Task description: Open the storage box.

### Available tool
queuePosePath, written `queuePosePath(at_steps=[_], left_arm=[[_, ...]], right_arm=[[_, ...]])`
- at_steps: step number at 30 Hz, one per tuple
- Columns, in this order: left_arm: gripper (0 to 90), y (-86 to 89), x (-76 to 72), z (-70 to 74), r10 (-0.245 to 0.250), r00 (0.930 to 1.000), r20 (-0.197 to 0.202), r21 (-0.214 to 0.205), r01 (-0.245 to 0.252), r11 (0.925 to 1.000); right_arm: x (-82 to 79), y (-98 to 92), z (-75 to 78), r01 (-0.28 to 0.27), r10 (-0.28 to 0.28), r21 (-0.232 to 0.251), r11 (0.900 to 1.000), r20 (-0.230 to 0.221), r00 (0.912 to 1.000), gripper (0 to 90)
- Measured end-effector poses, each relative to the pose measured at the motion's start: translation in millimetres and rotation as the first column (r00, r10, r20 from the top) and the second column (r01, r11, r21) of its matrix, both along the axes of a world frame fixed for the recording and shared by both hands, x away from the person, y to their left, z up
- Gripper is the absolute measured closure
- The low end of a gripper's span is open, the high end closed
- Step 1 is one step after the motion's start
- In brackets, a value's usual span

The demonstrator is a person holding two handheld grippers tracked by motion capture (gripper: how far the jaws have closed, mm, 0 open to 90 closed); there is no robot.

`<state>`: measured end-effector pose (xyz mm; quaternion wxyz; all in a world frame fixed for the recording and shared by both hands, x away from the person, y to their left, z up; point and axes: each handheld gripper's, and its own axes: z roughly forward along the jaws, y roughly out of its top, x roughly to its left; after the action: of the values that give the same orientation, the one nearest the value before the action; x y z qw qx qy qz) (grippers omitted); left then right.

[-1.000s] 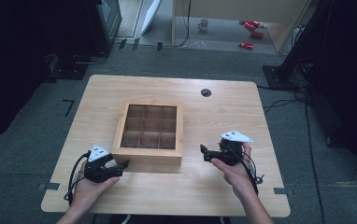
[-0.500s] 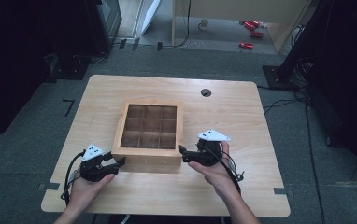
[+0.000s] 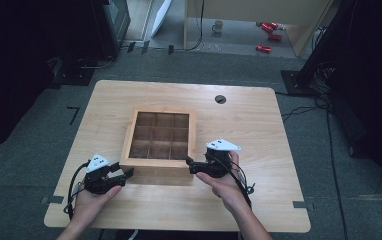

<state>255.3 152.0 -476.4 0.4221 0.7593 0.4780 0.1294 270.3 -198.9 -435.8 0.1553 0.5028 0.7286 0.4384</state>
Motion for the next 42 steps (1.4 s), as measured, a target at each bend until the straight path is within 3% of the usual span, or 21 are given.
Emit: queuePosePath(at_steps=[5, 10, 28, 42], left_arm=[[44.1, 0.5, 0.5, 0.0, -0.004, 1.0, -0.003, -0.004, 0.004, 1.0], [45.5, 1.6, 0.5, 2.4, -0.001, 1.0, 0.008, -0.012, 0.001, 0.9999], [46.6, 1.2, 2.7, 7.1, -0.001, 0.9999, 0.013, -0.003, 0.001, 1.0], [47.0, -1.7, 4.5, 17.6, 0.004, 0.9988, 0.048, 0.003, -0.004, 1.0]], right_arm=[[1.1, 2.1, -3.7, -0.014, 0.014, -0.005, 0.9999, -0.004, 0.9999, 15.0], [-3.6, 1.9, -0.9, -0.052, 0.052, 0.025, 0.9983, 0.014, 0.9986, 14.9], [-10.8, 18.1, -13.8, -0.122, 0.122, 0.005, 0.9925, -0.013, 0.9924, 14.7], [-13.1, 24.2, -25.7, -0.129, 0.129, -0.052, 0.9902, -0.008, 0.9916, 14.1]])
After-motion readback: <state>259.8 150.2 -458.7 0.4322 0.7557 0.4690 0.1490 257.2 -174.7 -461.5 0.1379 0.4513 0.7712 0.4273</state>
